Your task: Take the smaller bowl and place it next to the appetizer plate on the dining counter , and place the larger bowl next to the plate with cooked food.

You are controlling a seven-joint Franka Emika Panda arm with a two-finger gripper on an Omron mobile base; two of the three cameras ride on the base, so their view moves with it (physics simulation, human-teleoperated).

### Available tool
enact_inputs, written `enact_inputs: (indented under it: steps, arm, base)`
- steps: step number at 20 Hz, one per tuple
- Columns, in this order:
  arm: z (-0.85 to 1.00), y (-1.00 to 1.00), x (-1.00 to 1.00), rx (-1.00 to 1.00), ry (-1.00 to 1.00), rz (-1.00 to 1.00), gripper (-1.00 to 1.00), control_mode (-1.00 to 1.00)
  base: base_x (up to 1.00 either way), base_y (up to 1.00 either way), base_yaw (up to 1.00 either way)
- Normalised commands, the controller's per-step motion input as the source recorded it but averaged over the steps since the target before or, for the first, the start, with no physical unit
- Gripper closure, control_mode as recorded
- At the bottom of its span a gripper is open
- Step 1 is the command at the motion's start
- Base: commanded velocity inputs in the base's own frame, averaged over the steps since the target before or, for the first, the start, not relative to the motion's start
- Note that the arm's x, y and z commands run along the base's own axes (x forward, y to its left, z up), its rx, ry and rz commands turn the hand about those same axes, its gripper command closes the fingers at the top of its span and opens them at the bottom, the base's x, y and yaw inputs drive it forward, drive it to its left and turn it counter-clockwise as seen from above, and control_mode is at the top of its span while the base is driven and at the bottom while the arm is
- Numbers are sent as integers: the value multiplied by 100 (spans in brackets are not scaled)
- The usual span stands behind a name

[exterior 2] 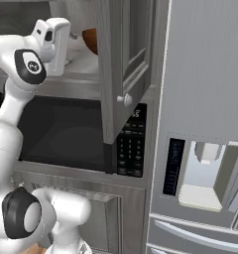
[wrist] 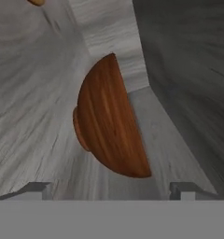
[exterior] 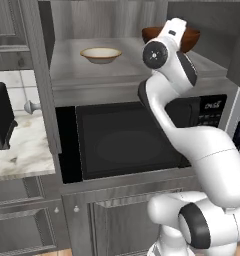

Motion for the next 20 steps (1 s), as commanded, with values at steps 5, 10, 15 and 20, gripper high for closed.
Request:
enact_inputs:
  steps: [5,10,15,20]
  arm:
    - [25,-10,28,0,7,0,-100,-100]
    - [-3,-6,54,0,20,0,-100,-100]
    - [-2,-1,46,-1,9,0,-100,-100]
    - [-2,0,24,-4,0,0,-100,-100]
  base:
    - [0,0,0]
    - [0,0,0]
    - [0,0,0]
    - [0,0,0]
